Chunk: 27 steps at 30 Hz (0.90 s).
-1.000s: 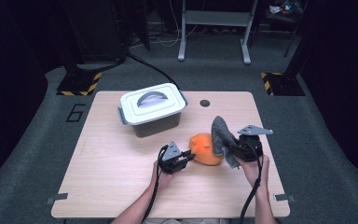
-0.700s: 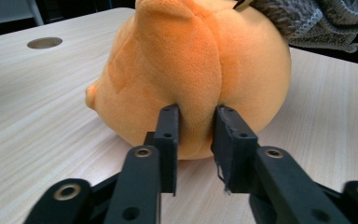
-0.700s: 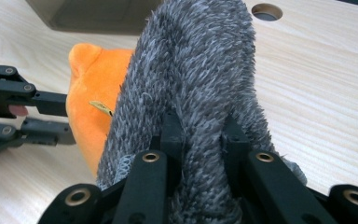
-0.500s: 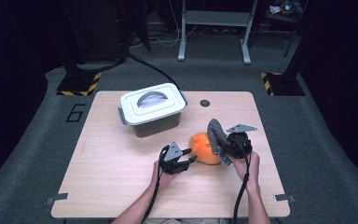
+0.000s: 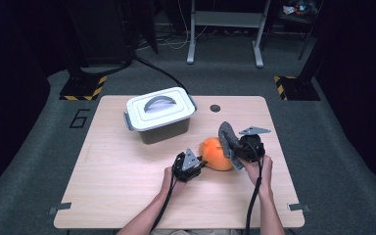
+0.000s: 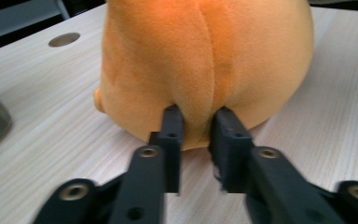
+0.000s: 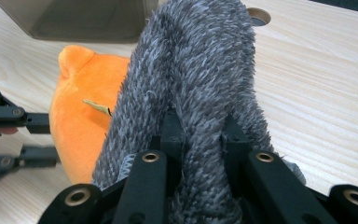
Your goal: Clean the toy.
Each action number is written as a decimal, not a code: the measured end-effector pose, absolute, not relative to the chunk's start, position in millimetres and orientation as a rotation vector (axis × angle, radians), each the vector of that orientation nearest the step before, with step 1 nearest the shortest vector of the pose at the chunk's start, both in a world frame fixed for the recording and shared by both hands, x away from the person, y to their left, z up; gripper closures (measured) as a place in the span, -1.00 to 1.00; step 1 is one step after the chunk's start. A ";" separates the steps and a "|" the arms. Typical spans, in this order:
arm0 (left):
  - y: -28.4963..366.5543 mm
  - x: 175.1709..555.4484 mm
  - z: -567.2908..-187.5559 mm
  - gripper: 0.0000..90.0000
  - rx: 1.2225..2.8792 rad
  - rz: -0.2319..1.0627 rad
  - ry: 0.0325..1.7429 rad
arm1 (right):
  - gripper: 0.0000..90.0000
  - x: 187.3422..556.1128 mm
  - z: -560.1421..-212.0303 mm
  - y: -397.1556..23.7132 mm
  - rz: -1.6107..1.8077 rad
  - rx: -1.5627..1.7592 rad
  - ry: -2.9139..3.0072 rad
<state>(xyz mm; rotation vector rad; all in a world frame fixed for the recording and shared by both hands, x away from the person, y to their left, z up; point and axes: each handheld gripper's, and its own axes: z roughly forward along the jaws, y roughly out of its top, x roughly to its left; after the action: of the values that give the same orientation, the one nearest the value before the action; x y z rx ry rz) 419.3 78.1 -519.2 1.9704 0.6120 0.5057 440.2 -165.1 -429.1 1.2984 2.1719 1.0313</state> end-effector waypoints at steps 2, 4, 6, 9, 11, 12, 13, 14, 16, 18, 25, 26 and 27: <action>79.0 418.7 -517.7 0.80 1.964 0.483 0.616 | 0.69 437.9 -426.7 -165.7 1.030 1.280 2.161; 80.5 418.6 -515.8 0.83 1.948 0.451 0.625 | 0.69 433.8 -422.4 -166.4 1.036 1.284 2.145; 81.1 418.4 -513.5 0.84 1.930 0.395 0.646 | 0.69 430.0 -417.7 -167.8 1.039 1.278 2.130; 81.4 418.0 -508.4 0.84 1.903 0.327 0.675 | 0.69 420.9 -406.8 -169.5 1.064 1.252 2.110; 82.1 416.7 -506.5 0.84 1.888 0.283 0.681 | 0.69 415.4 -401.2 -168.2 1.081 1.238 2.106; 82.3 415.7 -506.0 0.84 1.877 0.267 0.684 | 0.69 412.7 -398.8 -166.9 1.093 1.225 2.109; 82.9 414.6 -505.5 0.84 1.867 0.254 0.687 | 0.69 410.0 -397.1 -165.2 1.104 1.212 2.115; 84.3 413.7 -504.6 0.84 1.863 0.246 0.687 | 0.69 407.7 -395.9 -162.8 1.112 1.203 2.122; 85.9 413.8 -504.5 0.84 1.861 0.234 0.688 | 0.68 405.1 -396.1 -155.5 1.118 1.173 2.145; 87.6 415.6 -505.3 0.83 1.861 0.233 0.688 | 0.68 406.1 -399.6 -147.4 1.106 1.154 2.174; 90.2 417.6 -513.4 0.82 1.893 0.346 0.664 | 0.69 417.2 -414.4 -123.9 1.010 1.119 2.199; 90.2 417.1 -513.6 0.82 1.898 0.367 0.652 | 0.69 418.0 -415.3 -120.3 0.997 1.124 2.186; 89.4 416.7 -514.5 0.82 1.889 0.392 0.649 | 0.69 418.5 -415.2 -119.1 0.985 1.124 2.183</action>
<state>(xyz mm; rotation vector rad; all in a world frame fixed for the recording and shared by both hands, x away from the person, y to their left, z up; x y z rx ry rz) 416.7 89.4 -514.5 1.8890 0.6490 0.3917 418.5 -119.1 -415.2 1.1238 2.1826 0.9846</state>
